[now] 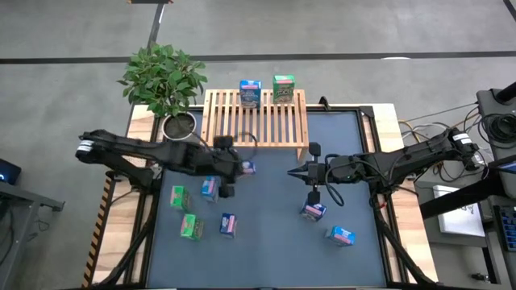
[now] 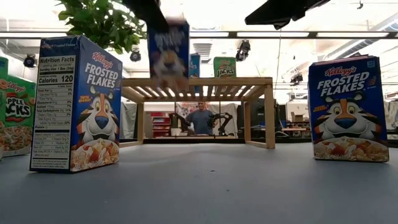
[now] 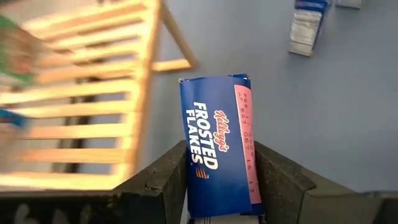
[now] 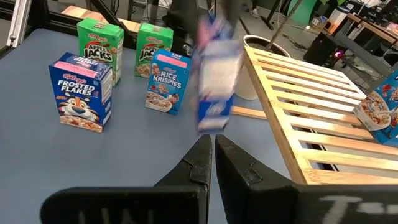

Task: Stack cereal on shelf
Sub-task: Put the top blue cereal box on the shelf

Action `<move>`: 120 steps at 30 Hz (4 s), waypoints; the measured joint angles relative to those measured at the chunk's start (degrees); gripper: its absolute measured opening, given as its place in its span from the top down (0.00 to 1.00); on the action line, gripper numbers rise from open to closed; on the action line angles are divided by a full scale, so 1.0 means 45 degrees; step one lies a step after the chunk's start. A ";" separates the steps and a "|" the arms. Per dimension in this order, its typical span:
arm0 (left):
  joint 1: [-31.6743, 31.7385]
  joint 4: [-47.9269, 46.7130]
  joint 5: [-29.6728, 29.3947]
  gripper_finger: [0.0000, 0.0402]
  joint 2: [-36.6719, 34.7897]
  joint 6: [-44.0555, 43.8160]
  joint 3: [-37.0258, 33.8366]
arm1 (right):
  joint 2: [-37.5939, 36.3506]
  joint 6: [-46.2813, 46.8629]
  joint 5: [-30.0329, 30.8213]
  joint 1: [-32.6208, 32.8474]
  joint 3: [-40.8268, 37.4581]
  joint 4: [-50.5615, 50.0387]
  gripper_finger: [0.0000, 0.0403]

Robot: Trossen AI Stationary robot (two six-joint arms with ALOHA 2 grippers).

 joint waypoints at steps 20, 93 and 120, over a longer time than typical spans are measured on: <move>0.8477 0.0231 0.1922 0.64 -0.1594 0.0954 0.0399 | 0.0000 0.0226 -0.0042 0.0000 0.0000 0.0049 0.97; 0.5687 -0.6730 -0.3730 1.00 0.3424 0.0895 0.8413 | 0.0000 -0.0340 0.0005 -0.0005 0.0000 -0.0101 0.97; 0.5266 -0.8136 -0.3696 1.00 0.3185 0.1218 0.5209 | -0.0002 -0.0498 0.0006 -0.0005 0.0000 -0.0622 0.97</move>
